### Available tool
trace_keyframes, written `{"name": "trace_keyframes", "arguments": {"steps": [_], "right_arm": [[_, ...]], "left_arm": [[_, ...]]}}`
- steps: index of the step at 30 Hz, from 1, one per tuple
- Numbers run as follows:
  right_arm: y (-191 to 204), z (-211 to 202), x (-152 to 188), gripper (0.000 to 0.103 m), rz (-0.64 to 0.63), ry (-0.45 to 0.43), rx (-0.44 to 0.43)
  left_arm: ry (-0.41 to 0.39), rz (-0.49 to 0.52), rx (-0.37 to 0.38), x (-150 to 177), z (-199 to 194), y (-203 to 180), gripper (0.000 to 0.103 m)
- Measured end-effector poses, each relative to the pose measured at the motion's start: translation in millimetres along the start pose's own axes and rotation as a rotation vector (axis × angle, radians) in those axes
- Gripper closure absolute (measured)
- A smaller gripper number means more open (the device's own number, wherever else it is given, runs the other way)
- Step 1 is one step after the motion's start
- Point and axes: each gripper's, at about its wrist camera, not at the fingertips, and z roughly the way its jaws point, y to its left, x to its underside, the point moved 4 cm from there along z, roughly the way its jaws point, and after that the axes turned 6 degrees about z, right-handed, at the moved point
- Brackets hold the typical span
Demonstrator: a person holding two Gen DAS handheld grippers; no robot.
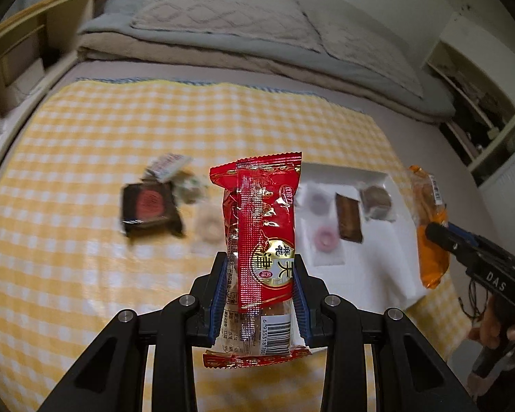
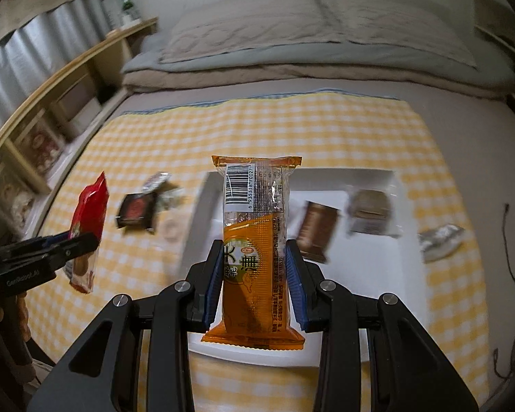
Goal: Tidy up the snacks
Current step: 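Carry both bars into the white tray and open both tools to release them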
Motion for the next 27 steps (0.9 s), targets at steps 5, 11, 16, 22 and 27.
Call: {"name": "trace_keyframes", "arguments": {"steps": [5, 11, 16, 22, 27], "right_arm": [[-46.0, -2.8, 5.8, 0.068, 0.040, 0.001, 0.078], [-97.8, 1.9, 12.2, 0.068, 0.094, 0.023, 0.148], [-120.8, 10.6, 17.7, 0.068, 0.113, 0.056, 0.178], [-127.5, 20.6, 18.9, 0.068, 0.100, 0.090, 0.187], [-129.8, 32.7, 19.9, 0.068, 0.089, 0.122, 0.184]], "left_arm": [[0.046, 0.010, 0.026, -6.0, 34.2, -26.0, 0.069], [0.129, -0.039, 0.100, -6.4, 79.2, -43.4, 0.069], [0.189, -0.063, 0.107, -7.4, 109.1, -43.3, 0.068], [0.217, -0.106, 0.111, -9.7, 127.6, -33.9, 0.068], [0.223, -0.129, 0.100, -7.3, 137.0, -33.6, 0.063]]}}
